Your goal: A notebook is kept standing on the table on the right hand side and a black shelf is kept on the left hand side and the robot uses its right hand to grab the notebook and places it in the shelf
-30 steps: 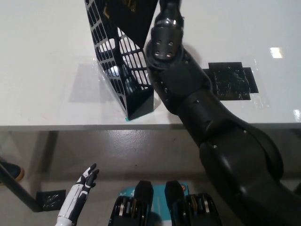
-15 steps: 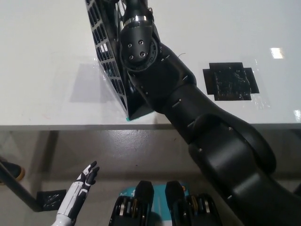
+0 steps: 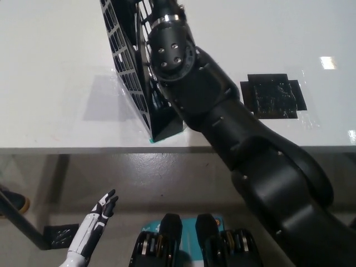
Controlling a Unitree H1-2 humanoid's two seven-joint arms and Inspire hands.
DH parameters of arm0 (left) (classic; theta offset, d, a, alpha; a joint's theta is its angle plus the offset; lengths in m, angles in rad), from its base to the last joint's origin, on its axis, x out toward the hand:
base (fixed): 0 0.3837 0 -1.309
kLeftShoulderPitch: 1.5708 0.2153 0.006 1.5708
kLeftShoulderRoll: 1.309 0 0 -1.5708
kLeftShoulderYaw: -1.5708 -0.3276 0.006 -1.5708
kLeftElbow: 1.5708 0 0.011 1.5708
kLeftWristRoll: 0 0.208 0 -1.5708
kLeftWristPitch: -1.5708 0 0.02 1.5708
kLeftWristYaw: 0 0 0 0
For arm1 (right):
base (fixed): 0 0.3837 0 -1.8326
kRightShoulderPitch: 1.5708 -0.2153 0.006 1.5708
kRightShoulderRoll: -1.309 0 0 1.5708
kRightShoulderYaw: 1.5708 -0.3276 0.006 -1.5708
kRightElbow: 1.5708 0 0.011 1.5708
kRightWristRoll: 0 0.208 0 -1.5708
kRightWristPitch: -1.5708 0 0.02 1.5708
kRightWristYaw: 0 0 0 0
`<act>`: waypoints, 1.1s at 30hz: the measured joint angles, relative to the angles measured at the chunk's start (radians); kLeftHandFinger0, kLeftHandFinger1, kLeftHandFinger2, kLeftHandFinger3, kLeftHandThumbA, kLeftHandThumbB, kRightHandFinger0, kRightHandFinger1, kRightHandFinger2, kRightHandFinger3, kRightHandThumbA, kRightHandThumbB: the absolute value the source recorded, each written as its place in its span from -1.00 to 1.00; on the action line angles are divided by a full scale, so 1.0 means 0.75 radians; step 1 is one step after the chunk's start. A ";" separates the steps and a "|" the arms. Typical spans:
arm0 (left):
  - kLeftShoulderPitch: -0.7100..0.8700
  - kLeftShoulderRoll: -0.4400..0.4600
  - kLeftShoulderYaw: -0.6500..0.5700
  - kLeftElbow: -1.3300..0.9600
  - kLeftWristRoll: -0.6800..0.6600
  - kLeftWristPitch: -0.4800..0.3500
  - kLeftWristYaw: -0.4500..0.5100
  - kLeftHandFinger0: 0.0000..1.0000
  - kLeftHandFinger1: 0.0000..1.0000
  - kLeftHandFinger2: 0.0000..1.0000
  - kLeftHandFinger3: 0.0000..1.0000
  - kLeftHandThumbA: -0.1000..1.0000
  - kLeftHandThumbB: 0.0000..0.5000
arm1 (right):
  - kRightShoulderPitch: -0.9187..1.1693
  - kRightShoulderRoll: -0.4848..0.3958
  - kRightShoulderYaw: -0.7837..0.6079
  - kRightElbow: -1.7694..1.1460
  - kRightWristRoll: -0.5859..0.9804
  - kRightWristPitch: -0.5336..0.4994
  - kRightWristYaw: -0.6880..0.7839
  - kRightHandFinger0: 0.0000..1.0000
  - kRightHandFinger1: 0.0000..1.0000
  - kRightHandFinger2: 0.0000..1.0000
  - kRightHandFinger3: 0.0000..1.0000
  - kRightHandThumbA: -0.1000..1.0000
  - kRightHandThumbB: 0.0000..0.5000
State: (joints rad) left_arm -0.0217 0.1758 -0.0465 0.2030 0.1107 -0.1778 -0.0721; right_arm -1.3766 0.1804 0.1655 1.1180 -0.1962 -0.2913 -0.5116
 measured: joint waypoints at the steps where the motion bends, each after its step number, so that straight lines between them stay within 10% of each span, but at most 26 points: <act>1: 0.000 0.000 0.000 0.003 0.000 0.000 0.000 1.00 1.00 1.00 1.00 1.00 -0.58 | 0.028 -0.013 0.000 -0.066 0.000 0.003 0.007 1.00 1.00 1.00 1.00 1.00 0.01; 9: 0.000 0.000 0.000 0.011 0.000 0.006 0.000 1.00 1.00 1.00 1.00 1.00 -0.58 | 0.290 -0.110 -0.003 -0.454 0.002 0.069 0.058 1.00 1.00 1.00 1.00 1.00 0.29; 28: 0.000 0.000 0.000 0.029 0.000 0.027 0.000 1.00 1.00 1.00 1.00 1.00 -0.58 | 1.314 -0.341 -0.006 -1.323 0.005 0.152 0.140 1.00 1.00 1.00 1.00 1.00 -0.56; 33: 0.002 -0.001 0.001 0.036 -0.001 0.026 0.000 1.00 1.00 1.00 1.00 1.00 -0.53 | 1.683 -0.344 0.044 -1.560 0.006 0.110 0.164 1.00 1.00 1.00 1.00 1.00 -0.29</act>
State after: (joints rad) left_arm -0.0199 0.1753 -0.0457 0.2296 0.1098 -0.1580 -0.0718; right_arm -0.1142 -0.0778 0.1983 -0.0524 -0.1918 -0.2086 -0.3887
